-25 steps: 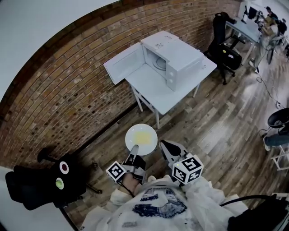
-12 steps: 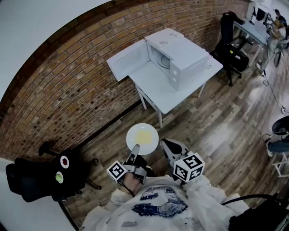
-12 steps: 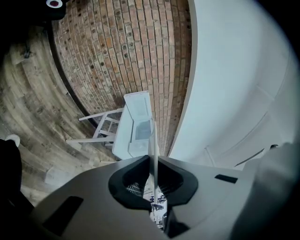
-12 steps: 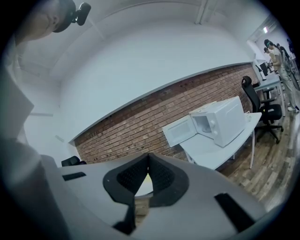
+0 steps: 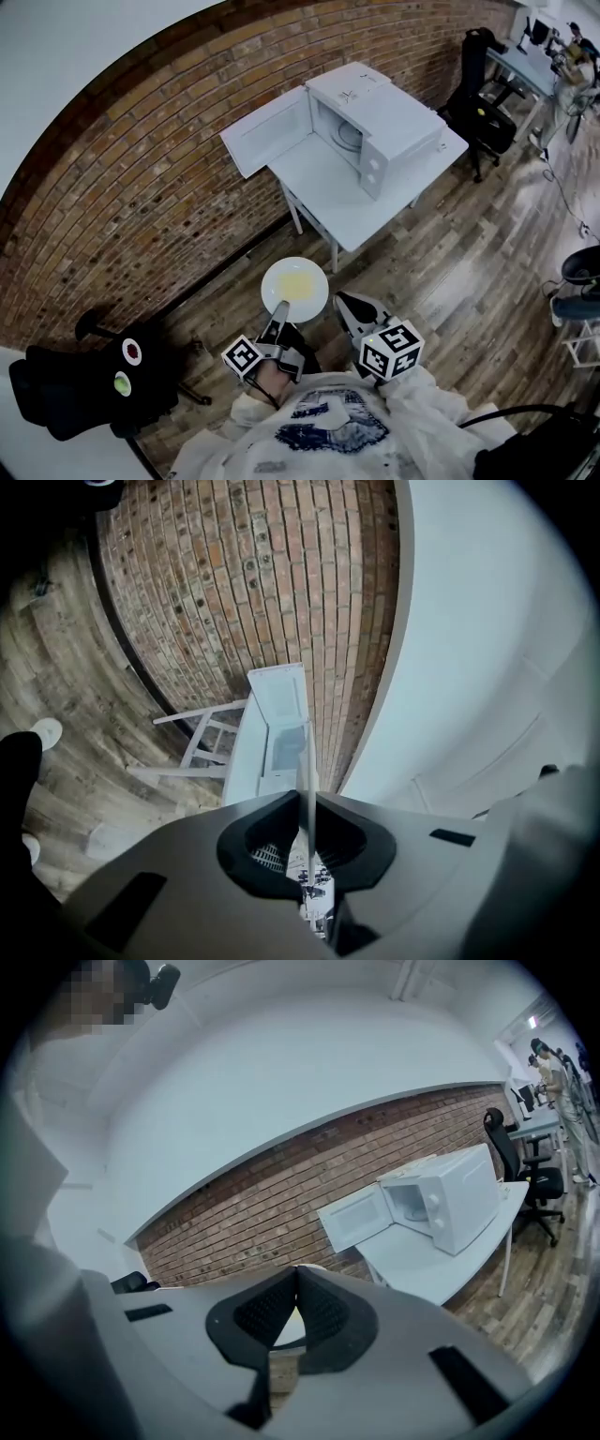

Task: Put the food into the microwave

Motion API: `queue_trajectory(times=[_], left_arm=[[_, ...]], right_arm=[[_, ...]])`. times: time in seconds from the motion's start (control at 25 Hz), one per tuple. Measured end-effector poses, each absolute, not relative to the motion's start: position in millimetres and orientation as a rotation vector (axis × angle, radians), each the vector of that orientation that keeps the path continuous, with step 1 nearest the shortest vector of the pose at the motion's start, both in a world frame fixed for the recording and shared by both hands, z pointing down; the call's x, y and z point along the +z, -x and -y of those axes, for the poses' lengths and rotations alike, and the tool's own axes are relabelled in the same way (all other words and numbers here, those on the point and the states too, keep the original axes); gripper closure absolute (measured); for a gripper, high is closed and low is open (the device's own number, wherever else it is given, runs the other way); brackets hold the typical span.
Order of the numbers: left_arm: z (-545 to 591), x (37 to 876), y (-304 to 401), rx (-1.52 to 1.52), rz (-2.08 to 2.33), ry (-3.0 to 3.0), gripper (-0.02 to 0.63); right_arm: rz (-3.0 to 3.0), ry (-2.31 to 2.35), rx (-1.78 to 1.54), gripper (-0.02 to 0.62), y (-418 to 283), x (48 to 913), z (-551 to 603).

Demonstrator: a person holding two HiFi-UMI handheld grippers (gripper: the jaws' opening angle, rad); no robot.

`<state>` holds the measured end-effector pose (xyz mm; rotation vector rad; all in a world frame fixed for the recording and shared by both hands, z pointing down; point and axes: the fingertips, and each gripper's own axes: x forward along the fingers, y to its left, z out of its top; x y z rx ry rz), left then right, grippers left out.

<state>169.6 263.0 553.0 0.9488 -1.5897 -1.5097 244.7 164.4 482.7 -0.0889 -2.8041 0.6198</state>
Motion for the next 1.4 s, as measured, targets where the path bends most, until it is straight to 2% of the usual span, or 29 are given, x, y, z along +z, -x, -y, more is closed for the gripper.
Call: queue_trajectory(times=[0.8,1.04,1.4], left_arm=[[-260.5,556.7,63.5,-1.359,1.481,-1.073,0.581],[-267.6,559.4,92.4,-1.379,1.420,-1.075,0.581],[-262.6,572.4,99.2,-1.351,1.382,-1.074,0.581]], right_arm=[[2.799,-0.160,0.670,0.581,-27.5,486.9,-183.3],[2.789,-0.228,0.683,0.581,-3.6,491.7,-192.2],[2.762,-0.284,0.682,0.581,5.5,497.8,-187.5]])
